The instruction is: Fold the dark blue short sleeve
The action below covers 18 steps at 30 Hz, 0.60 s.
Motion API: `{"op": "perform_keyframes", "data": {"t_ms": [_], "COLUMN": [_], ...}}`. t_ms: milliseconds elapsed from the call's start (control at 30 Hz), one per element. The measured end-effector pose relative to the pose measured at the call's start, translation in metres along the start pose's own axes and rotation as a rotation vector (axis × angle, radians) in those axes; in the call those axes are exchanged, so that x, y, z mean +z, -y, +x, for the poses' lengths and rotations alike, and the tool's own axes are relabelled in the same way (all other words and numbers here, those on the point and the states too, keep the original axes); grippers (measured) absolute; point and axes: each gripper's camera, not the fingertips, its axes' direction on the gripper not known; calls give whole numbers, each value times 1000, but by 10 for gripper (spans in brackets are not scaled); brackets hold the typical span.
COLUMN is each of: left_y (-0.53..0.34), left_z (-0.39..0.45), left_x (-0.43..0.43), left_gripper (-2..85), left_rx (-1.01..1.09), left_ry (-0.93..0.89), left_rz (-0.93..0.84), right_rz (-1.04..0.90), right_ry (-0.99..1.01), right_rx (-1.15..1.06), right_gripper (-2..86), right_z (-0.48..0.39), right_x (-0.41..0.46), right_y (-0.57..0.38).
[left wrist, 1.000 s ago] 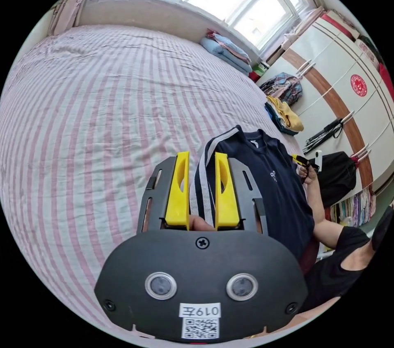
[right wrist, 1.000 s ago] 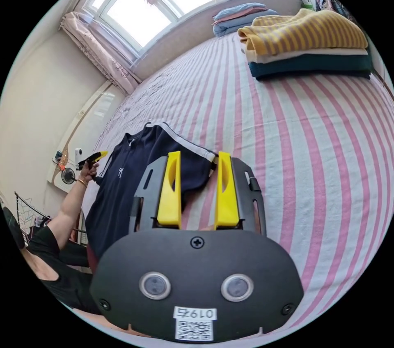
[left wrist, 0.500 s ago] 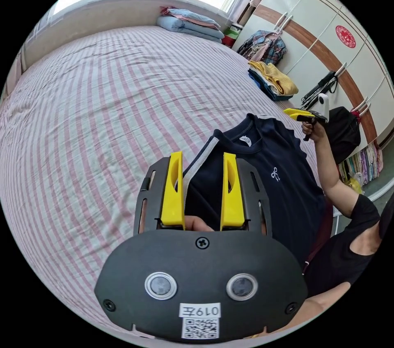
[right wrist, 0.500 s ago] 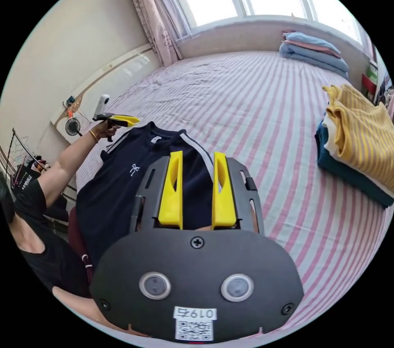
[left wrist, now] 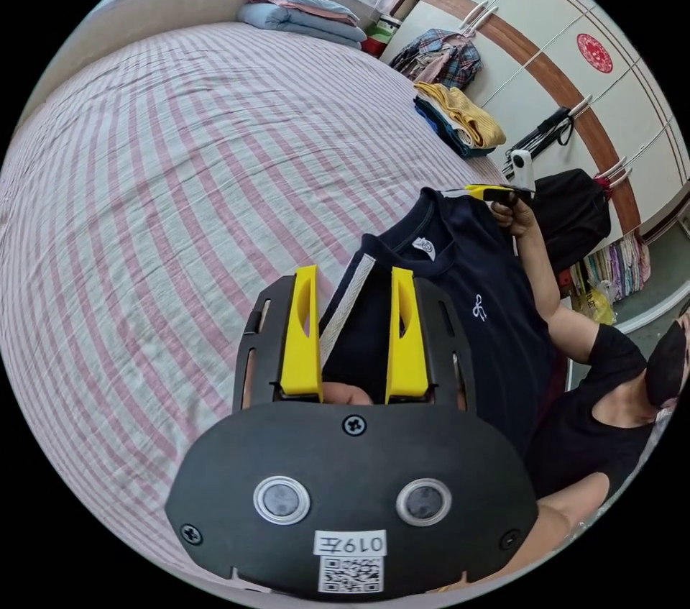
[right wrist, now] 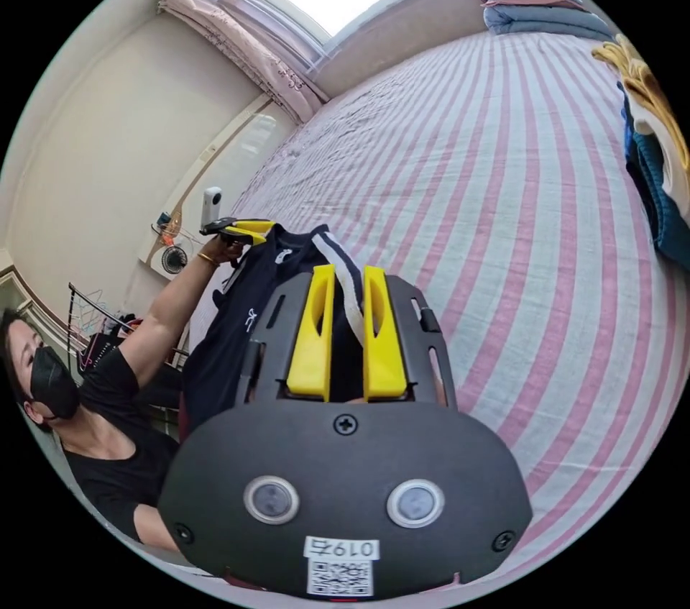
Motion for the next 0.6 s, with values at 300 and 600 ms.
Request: {"op": "perform_keyframes", "data": {"t_ms": [300, 600], "left_y": [7, 29], "left_z": [13, 24], "left_x": [-15, -7], "left_gripper": [21, 33], "left_rx": [-20, -132], "left_ry": [43, 109], "left_rz": [9, -59], "right_rz": [-26, -124], "right_ry": [-255, -314], "right_rx": [-47, -11], "right_gripper": [-3, 21], "right_z": [-38, -43], "right_x": [15, 61], "right_y": [5, 15]}}
